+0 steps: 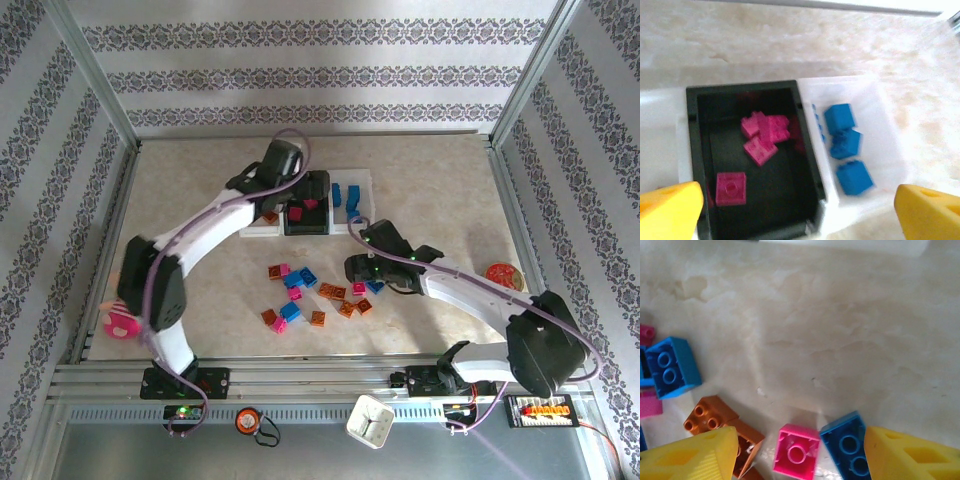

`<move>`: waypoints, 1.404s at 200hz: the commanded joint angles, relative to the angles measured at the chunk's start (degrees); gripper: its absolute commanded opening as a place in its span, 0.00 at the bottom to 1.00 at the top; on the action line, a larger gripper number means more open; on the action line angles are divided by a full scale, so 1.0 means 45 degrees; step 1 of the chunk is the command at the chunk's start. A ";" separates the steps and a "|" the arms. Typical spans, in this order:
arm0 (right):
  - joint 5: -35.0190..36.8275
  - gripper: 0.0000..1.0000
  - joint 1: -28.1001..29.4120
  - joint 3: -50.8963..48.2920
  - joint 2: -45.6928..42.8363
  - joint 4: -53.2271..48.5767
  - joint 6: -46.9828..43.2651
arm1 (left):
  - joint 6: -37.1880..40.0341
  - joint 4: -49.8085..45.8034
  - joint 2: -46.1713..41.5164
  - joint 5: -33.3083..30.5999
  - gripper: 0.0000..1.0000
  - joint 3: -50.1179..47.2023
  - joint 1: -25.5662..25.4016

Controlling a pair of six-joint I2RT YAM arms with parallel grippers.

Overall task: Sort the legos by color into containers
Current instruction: Pick up the lego from the center of the table.

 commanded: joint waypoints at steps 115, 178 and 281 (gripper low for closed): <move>-0.0602 0.61 0.2665 0.4268 0.5854 -0.0323 -0.2696 | -0.2529 -0.0679 -1.1916 -0.1485 1.00 -1.0566 -0.0112; -0.0164 0.57 0.2896 0.4853 0.6949 -0.0186 -0.2998 | -0.2642 -0.1159 -1.2462 -0.1895 1.00 -1.0833 -0.0114; 0.0454 0.54 0.3034 0.6346 0.8244 -0.0565 -0.2873 | -0.2693 -0.1283 -1.2336 -0.2000 1.00 -1.0931 -0.0114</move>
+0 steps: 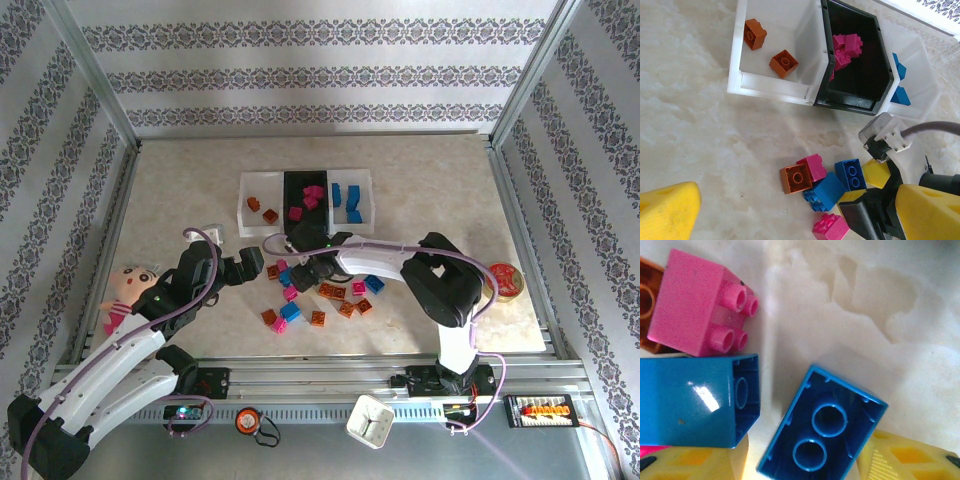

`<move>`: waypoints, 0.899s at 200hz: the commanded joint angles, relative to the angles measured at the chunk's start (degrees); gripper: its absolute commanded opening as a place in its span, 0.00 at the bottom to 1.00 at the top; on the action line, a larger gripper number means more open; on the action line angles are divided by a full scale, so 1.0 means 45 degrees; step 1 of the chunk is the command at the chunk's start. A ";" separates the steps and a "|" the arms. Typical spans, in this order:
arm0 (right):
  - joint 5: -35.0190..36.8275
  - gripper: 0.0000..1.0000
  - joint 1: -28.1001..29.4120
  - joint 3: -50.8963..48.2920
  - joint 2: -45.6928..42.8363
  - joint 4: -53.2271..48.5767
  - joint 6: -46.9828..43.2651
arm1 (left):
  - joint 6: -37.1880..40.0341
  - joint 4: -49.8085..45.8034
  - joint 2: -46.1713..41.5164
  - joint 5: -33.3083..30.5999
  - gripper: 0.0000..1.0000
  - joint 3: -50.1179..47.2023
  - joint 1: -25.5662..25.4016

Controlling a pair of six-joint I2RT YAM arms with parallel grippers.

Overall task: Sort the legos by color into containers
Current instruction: Pick up the lego from the center of the table, then place the lego in the container.

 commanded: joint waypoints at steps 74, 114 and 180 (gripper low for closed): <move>0.0293 0.27 -0.0038 -0.1812 -0.1518 0.0288 0.0252 | 0.0013 -0.0289 0.0006 -0.0237 1.00 -0.0162 0.0005; -0.0411 0.23 -0.0774 -0.2693 -0.4382 0.0602 0.0257 | 0.0109 0.0133 0.0021 -0.0029 1.00 -0.0404 0.0006; -0.0412 0.20 -0.4542 -0.0384 -0.3992 0.0328 0.1013 | 0.0114 0.0274 0.0032 0.0307 1.00 -0.0763 0.0010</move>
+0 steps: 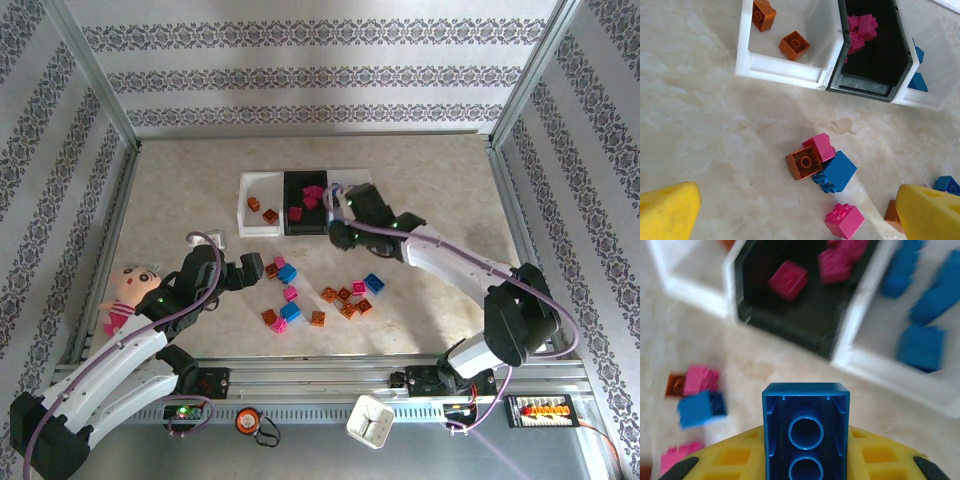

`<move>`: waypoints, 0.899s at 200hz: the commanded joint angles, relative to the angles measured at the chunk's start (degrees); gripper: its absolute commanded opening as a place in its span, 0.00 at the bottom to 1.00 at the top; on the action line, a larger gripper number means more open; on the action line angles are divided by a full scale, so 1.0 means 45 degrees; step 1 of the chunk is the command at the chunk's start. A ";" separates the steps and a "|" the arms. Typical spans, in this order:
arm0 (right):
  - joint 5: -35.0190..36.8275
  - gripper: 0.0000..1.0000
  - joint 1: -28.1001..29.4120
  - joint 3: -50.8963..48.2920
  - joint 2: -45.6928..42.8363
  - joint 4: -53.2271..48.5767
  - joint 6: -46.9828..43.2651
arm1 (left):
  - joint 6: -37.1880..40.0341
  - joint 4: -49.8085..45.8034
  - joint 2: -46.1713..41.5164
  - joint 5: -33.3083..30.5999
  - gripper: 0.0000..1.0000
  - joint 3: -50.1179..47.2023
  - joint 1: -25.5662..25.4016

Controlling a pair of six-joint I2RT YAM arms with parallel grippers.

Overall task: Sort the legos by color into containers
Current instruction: Place the lego in the container, then pick up the lego from the middle-left of the table.

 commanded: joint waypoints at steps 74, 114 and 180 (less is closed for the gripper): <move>0.2095 0.30 -0.1740 0.5518 0.5963 -0.1913 0.0963 | 0.0095 0.0357 0.0468 0.0892 1.00 -0.0271 0.0010; 0.2094 0.68 -0.1698 0.5959 0.6065 -0.1815 0.0992 | 0.0307 0.0649 0.1322 0.1507 1.00 -0.0150 0.0022; 0.1893 0.73 -0.1045 0.3521 0.3795 -0.0809 0.1118 | 0.0841 0.1514 0.5514 0.2838 0.85 0.1095 -0.0293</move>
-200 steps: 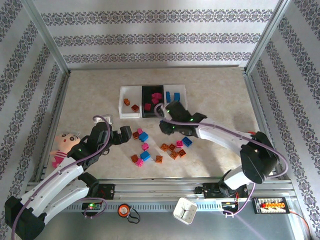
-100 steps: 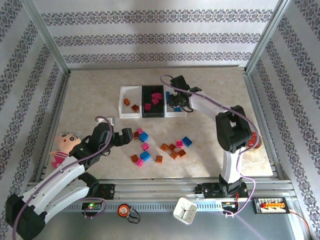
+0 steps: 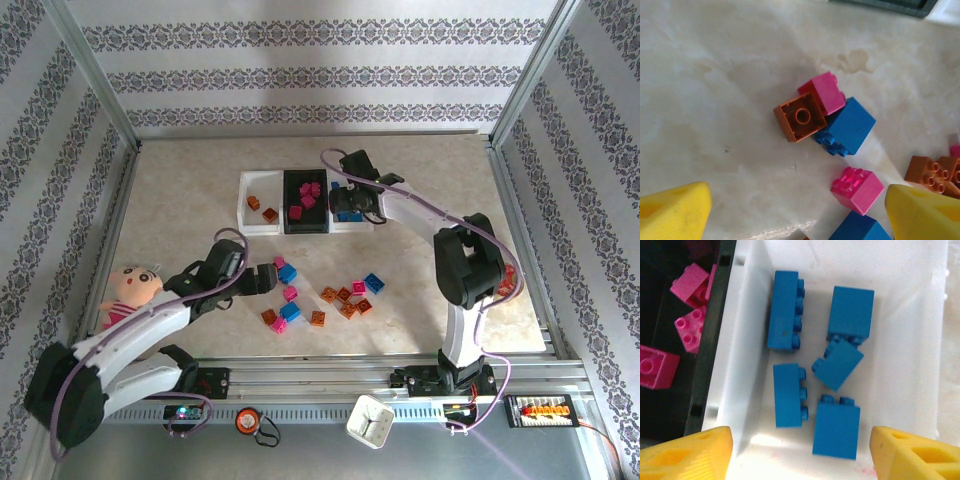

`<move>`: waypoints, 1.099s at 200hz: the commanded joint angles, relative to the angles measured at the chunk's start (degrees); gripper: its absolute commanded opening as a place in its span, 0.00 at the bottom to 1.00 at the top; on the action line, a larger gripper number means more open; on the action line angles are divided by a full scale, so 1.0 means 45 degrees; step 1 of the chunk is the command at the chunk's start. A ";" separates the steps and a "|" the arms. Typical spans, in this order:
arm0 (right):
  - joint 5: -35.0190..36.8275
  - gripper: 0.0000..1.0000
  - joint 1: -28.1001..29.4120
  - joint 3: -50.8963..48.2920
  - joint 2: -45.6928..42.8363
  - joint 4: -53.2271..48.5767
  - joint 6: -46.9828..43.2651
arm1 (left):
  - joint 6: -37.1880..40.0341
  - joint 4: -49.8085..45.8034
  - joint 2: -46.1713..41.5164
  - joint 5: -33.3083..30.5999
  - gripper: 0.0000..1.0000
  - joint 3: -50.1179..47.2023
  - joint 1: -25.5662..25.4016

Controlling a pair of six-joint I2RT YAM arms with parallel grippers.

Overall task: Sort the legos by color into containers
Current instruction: Pick up the lego from the middle-left of the table.

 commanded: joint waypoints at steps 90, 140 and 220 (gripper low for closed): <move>-0.0035 0.72 0.0352 -0.2900 -0.2427 0.1135 0.0390 | 0.0121 -0.0285 0.1659 0.0119 0.72 0.0527 -0.0591; -0.0205 0.72 0.0350 -0.3293 -0.2380 0.1493 0.0605 | -0.1028 -0.1910 -0.0029 0.0059 0.72 -0.0601 -0.2715; -0.0149 0.72 0.0346 -0.3601 -0.2487 0.1549 0.0684 | -0.2107 -0.2832 -0.0111 -0.1059 0.57 0.0036 -0.6195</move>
